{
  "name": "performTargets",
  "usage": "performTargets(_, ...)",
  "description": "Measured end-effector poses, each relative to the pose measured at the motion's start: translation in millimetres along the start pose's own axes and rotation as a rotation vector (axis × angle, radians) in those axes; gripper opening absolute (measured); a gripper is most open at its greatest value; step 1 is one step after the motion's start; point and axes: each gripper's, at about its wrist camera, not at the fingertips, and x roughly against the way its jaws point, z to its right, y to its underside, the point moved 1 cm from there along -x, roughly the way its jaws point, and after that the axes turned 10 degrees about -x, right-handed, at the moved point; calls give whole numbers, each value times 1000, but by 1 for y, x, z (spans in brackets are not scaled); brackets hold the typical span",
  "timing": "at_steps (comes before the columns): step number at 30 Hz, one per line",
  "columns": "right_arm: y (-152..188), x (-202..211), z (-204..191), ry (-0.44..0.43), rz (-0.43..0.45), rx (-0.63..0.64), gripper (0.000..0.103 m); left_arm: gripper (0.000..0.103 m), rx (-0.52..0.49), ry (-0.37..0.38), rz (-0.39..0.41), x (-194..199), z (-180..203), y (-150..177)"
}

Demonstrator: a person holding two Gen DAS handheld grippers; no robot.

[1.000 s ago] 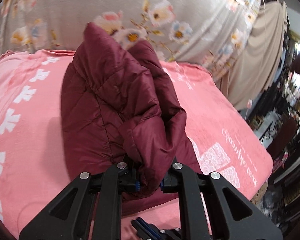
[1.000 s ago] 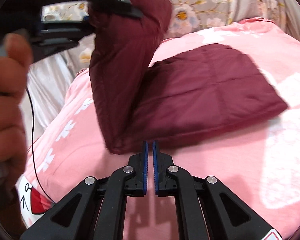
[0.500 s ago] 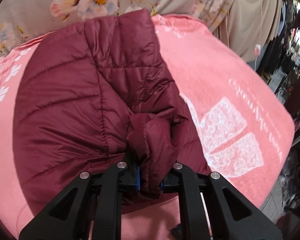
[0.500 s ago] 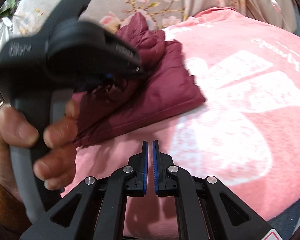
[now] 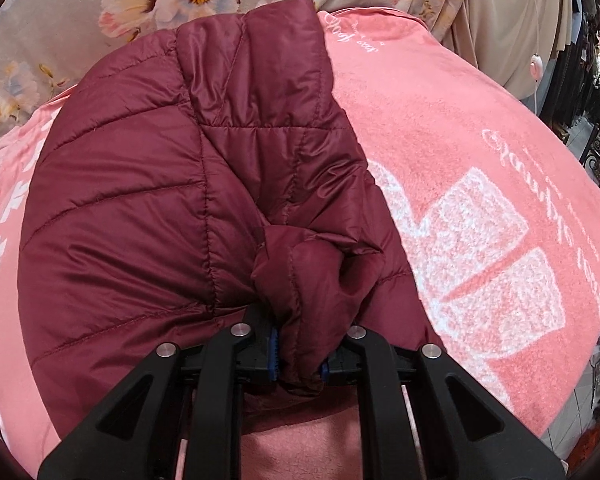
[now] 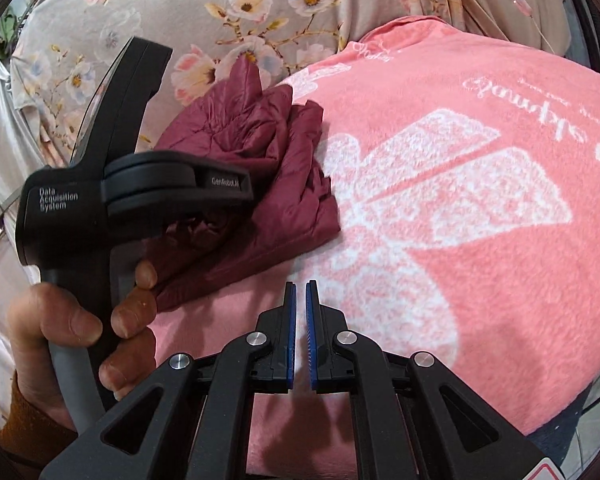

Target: Fold large clothes

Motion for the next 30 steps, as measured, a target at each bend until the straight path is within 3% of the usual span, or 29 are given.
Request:
performTargets(2,-8,7,1,-4,21,1,12,21,15,18,2,5,0,-2)
performTargets(5,-25,13,1,-17,56,3,14,35,81,106,16,21,-8,-6)
performTargets(8,-46,15,-1,-57,84,-12,28,45,142,167,87,53,-29,-14)
performTargets(9,-53,14,-1,-76,89,-21,36,49,153,162,121,65,-37,-19)
performTargets(11,-65,9,-8,-121,93,-33,41,58,174,117,187,86,-56,-29)
performTargets(15,-72,-9,-28,-172,72,-18,60,59,230,24,270,112,-98,-56)
performTargets(19,-65,-30,-45,-194,26,-5,63,63,239,-15,262,104,-121,-85)
performTargets(24,-61,-50,-53,-160,30,11,62,63,193,-10,190,60,-120,-116)
performTargets(25,-61,-54,-53,-145,34,19,58,63,173,-22,183,50,-115,-122)
performTargets(26,-62,-58,-53,-134,35,23,53,63,154,-30,167,42,-110,-124)
performTargets(28,-63,-63,-48,-136,27,11,20,63,121,-23,129,18,-97,-132)
performTargets(30,-66,-57,-41,-172,54,-20,11,62,103,-25,89,-2,-89,-136)
